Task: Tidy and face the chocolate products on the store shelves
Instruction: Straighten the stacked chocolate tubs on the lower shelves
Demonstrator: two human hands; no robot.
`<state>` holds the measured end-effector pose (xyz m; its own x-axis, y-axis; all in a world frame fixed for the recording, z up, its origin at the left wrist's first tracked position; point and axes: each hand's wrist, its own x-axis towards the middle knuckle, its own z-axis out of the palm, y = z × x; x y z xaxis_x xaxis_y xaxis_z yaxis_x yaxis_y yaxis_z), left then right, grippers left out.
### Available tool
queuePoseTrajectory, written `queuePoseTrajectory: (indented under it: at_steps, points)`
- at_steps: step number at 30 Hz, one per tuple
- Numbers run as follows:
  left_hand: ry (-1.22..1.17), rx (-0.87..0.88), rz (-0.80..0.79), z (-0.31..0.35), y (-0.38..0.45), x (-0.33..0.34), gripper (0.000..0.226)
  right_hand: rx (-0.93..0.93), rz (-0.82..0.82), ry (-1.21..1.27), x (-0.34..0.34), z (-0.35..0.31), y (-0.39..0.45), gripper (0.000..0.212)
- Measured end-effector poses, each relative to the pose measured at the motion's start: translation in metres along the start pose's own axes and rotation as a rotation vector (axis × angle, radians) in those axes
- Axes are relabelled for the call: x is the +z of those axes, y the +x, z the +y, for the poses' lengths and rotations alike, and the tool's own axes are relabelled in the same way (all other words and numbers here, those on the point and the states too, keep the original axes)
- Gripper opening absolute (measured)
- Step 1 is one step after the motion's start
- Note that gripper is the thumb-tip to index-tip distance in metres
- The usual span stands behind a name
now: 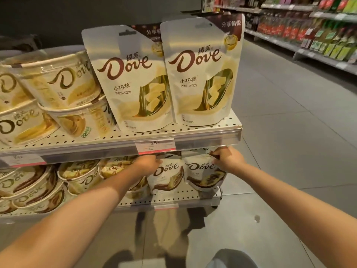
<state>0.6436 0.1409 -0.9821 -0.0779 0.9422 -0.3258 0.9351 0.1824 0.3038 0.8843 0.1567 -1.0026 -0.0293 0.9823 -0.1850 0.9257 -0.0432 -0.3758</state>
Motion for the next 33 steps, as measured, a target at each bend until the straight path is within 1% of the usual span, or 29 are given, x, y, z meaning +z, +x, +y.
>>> queuePoseTrajectory:
  at_steps: [3, 7, 10, 14, 19, 29, 31, 33]
  points:
    - [-0.008, 0.013, 0.004, -0.004, 0.004, 0.001, 0.040, -0.012, -0.011, 0.076, -0.004, 0.002, 0.000, 0.023]
    - [0.040, -0.036, 0.006, -0.006, -0.001, 0.004, 0.037, -0.040, 0.010, 0.108, -0.003, -0.001, 0.002, 0.027]
    - [-0.011, -0.046, 0.020, -0.010, 0.001, 0.008, 0.040, -0.042, 0.001, 0.064, -0.002, -0.001, 0.002, 0.030]
    - [-0.111, 0.008, 0.022, -0.009, 0.003, 0.012, 0.035, -0.041, 0.128, 0.012, -0.005, -0.003, -0.002, 0.028]
    - [-0.116, 0.067, 0.069, -0.008, 0.002, 0.015, 0.033, -0.052, 0.076, 0.044, -0.002, -0.002, -0.005, 0.025]
    - [-0.085, 0.116, 0.163, -0.008, -0.002, 0.021, 0.036, -0.134, 0.110, -0.075, -0.002, -0.001, -0.014, 0.021]
    - [-0.101, 0.121, 0.183, -0.011, -0.004, 0.022, 0.039, -0.175, 0.122, -0.103, -0.006, -0.002, -0.018, 0.026]
    - [-0.097, 0.150, 0.221, -0.014, -0.012, 0.019, 0.044, -0.227, 0.166, -0.107, -0.010, -0.003, -0.024, 0.037]
